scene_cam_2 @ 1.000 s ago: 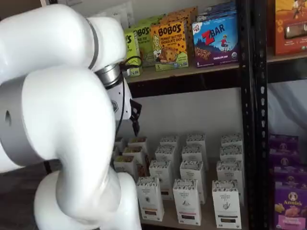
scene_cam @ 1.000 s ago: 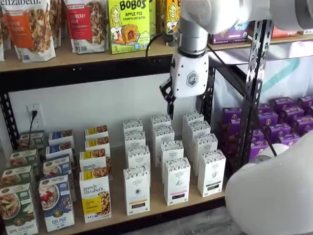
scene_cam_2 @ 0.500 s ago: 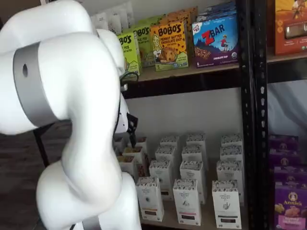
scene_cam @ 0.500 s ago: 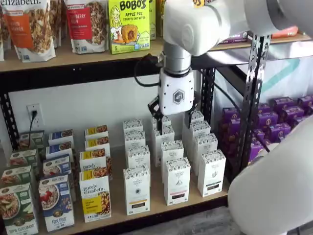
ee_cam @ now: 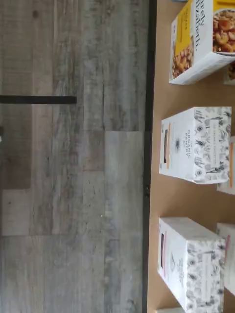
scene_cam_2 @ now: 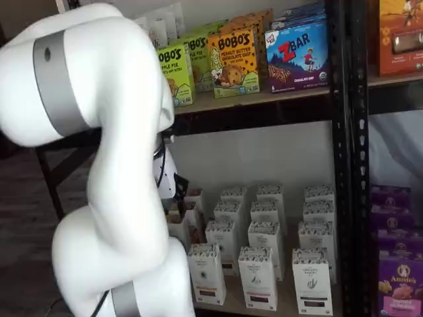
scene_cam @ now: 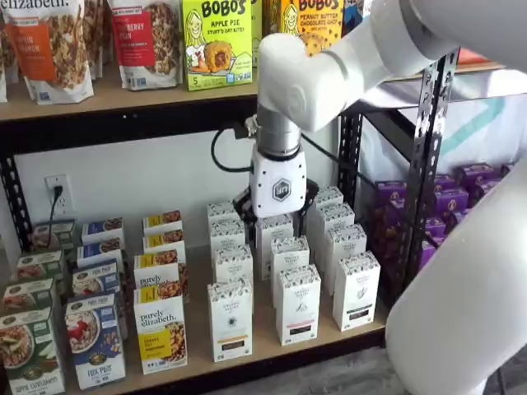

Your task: Pick up the white box with a yellow strip in the middle, on the bottom shelf, the fourth box from the left

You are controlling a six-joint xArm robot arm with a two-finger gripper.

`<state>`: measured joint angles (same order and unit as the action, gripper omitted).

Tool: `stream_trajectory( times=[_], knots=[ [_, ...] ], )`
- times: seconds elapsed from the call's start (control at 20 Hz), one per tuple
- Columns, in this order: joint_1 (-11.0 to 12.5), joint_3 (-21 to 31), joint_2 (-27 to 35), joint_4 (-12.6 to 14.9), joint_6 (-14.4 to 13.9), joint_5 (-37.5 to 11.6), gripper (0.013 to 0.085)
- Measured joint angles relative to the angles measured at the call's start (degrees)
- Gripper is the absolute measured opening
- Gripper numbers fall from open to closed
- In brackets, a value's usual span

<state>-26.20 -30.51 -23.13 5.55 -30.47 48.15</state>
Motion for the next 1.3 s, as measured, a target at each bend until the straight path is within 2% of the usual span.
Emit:
stream_trajectory(
  times=[0.25, 0.45, 0.7, 1.0, 1.3],
  knots=[
    [-0.1, -1.0, 5.3, 2.3, -2.1, -2.9, 0.0850],
    [0.4, -1.1, 8.9, 2.6, -2.1, -7.3, 0.0850],
    [1.0, -1.5, 14.4, 1.5, -0.9, -14.0, 0.0850],
    [1.2, -4.1, 22.7, -0.7, 0.9, -19.6, 0.0850],
    [1.2, -7.9, 31.1, -1.7, 1.7, -24.2, 0.0850]
  ],
)
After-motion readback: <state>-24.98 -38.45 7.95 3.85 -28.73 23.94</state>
